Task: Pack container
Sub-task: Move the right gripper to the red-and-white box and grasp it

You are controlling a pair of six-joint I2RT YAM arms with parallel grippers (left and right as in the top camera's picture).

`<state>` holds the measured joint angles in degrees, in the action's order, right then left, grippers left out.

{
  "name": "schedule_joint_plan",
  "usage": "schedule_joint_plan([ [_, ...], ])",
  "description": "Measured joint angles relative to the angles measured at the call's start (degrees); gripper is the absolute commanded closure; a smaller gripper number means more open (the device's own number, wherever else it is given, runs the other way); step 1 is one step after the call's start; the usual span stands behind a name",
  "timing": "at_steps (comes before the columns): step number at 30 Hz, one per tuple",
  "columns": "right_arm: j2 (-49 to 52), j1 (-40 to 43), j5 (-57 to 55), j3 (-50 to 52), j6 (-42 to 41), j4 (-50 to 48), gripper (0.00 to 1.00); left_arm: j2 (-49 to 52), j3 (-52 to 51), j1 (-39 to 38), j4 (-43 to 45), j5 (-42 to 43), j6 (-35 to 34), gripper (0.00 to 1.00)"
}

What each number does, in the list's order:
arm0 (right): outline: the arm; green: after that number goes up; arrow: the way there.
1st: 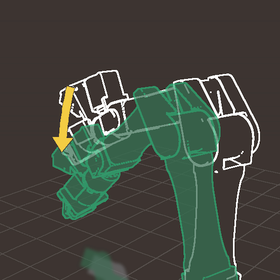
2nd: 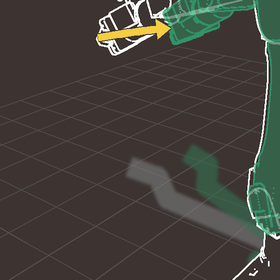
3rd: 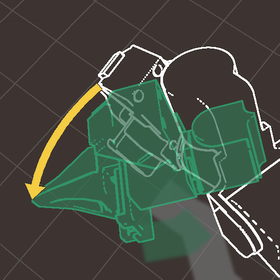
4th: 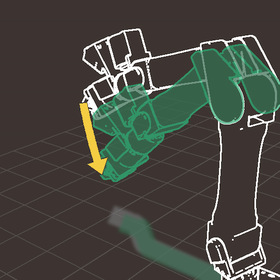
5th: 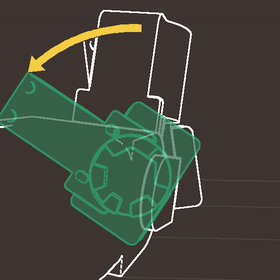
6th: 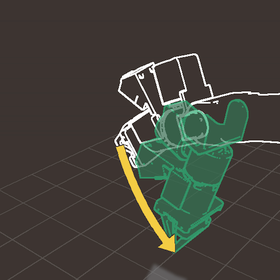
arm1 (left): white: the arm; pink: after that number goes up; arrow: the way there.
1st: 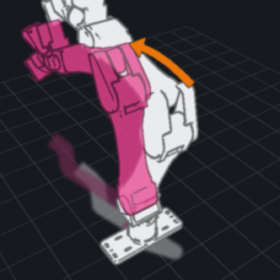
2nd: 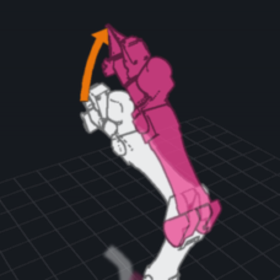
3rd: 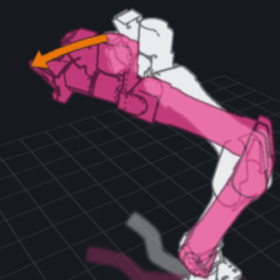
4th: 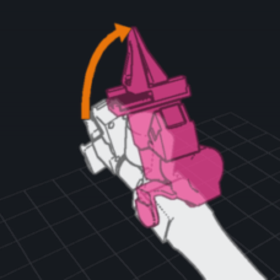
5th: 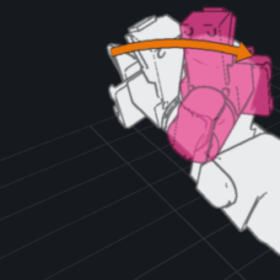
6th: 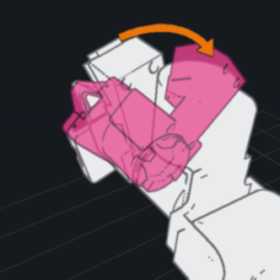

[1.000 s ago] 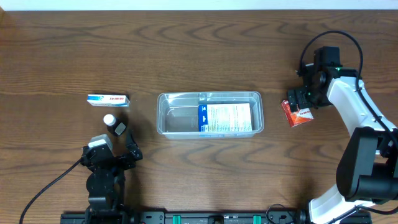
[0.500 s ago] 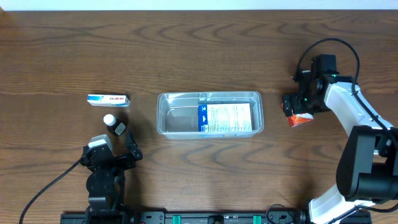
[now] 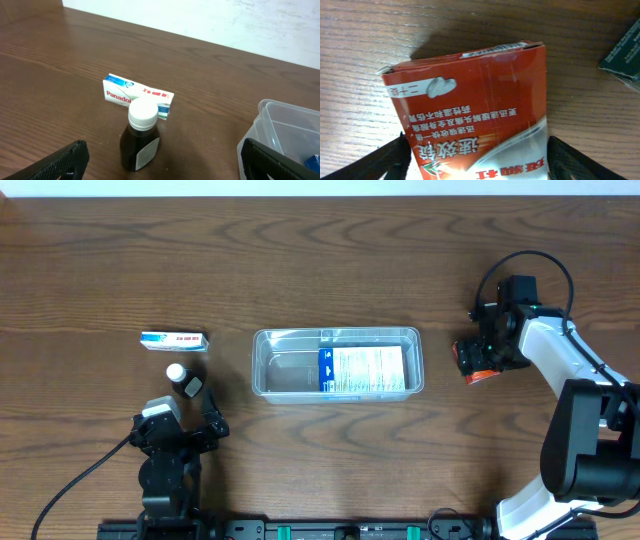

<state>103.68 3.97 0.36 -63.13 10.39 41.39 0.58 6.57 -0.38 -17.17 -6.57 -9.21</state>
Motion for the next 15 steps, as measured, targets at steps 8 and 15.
schedule_joint_plan([
  [8,0.0,0.0,-0.4,0.1,-0.3,0.0,0.3,0.0,0.0,0.0,0.0,0.0,0.0,0.02],
  [15,0.0,0.0,-1.0,2.6,-0.2,-1.8,0.37,0.0,0.0,0.0,0.0,0.0,0.0,0.02],
])
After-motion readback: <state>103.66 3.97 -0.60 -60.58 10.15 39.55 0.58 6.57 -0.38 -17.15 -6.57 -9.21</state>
